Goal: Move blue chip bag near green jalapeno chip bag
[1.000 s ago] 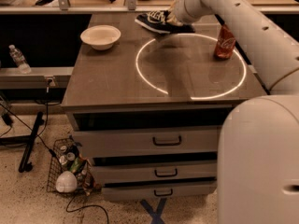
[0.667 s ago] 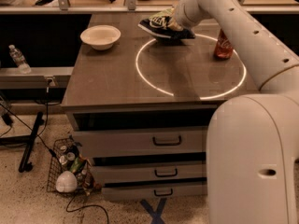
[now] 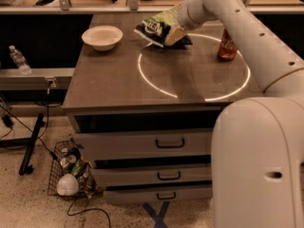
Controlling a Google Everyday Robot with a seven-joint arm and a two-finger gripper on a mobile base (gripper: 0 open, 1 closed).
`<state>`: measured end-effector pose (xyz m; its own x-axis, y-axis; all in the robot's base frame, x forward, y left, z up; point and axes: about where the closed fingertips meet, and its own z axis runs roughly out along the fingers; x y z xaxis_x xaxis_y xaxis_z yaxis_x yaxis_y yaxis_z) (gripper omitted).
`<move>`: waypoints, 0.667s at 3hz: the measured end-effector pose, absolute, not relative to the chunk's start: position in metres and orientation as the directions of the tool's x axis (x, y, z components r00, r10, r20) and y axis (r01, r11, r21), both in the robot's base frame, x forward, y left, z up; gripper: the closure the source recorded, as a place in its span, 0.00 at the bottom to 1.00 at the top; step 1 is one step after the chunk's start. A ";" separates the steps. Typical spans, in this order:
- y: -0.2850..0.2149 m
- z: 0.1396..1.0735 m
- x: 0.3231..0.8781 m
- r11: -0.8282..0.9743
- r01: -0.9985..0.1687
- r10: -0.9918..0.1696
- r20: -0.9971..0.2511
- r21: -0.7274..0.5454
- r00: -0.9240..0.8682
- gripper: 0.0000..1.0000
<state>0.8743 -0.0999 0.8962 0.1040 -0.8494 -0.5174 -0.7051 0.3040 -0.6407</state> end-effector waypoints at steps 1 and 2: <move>-0.103 0.923 0.857 0.320 -0.690 -0.831 -0.542 -0.649 0.124 0.00; -0.128 0.991 0.801 0.379 -0.639 -0.803 -0.581 -0.670 0.133 0.00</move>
Offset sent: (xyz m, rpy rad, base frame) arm -0.1473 -0.0572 0.1667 0.1190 -0.1541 -0.0592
